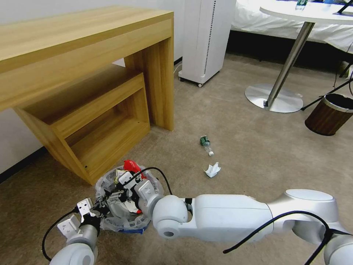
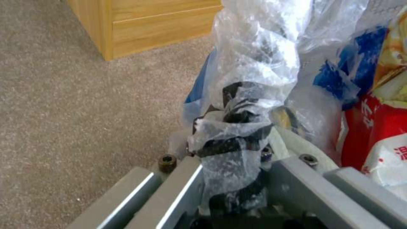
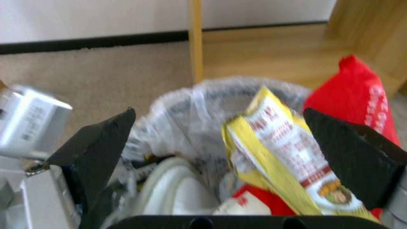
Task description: Pick up the trash bin and place the garbage on the floor into it.
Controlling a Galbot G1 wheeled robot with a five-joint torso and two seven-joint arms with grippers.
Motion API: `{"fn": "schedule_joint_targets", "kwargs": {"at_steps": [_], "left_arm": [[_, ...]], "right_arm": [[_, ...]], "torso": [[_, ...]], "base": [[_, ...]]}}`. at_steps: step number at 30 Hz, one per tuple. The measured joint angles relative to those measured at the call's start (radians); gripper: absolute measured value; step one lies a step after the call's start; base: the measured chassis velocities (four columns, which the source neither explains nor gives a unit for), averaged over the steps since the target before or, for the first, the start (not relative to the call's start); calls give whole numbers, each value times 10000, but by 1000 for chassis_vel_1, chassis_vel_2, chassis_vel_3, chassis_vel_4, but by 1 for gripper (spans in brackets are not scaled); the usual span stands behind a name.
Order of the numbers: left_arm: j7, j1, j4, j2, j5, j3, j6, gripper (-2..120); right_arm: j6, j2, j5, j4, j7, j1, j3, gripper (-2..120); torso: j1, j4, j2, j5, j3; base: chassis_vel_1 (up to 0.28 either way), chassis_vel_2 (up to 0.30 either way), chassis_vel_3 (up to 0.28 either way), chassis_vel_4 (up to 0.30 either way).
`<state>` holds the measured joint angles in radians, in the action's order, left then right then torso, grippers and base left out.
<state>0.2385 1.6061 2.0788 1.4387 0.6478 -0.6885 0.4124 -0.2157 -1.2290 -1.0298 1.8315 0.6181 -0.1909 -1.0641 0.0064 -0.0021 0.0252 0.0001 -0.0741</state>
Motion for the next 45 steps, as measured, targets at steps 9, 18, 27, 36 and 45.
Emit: {"fn": "schedule_joint_targets", "kwargs": {"at_steps": [9,18,27,36,45], "left_arm": [[640,-94,130,-147,948,-33,674,0],[818,-172,133,-246,1278,-80,866,0],[846,-122,310,-459,1397,-120,1018,0],[843,-35,436,-566,1369,-136,1037,0],[805,125,570,-607,1301,-161,1009,0]], "right_arm": [[447,358,314,93,-561,23,-33,100],[659,985,476,352,-736,-115,269,100],[970,2114,797,821,-1069,-613,1893,100],[1366,3283,1107,1656,-1360,-2080,4041,100],[1361,4444,850,2675,-1241,-3591,6227,100]], "torso": [[0,0,0,0,0],[0,0,-1,1,-1],[0,0,0,1,0],[-1,-2,0,2,0],[-2,0,0,0,0]], "base": [[0,0,0,0],[0,0,0,0],[0,0,0,0],[0,0,0,0],[0,0,0,0]]}}
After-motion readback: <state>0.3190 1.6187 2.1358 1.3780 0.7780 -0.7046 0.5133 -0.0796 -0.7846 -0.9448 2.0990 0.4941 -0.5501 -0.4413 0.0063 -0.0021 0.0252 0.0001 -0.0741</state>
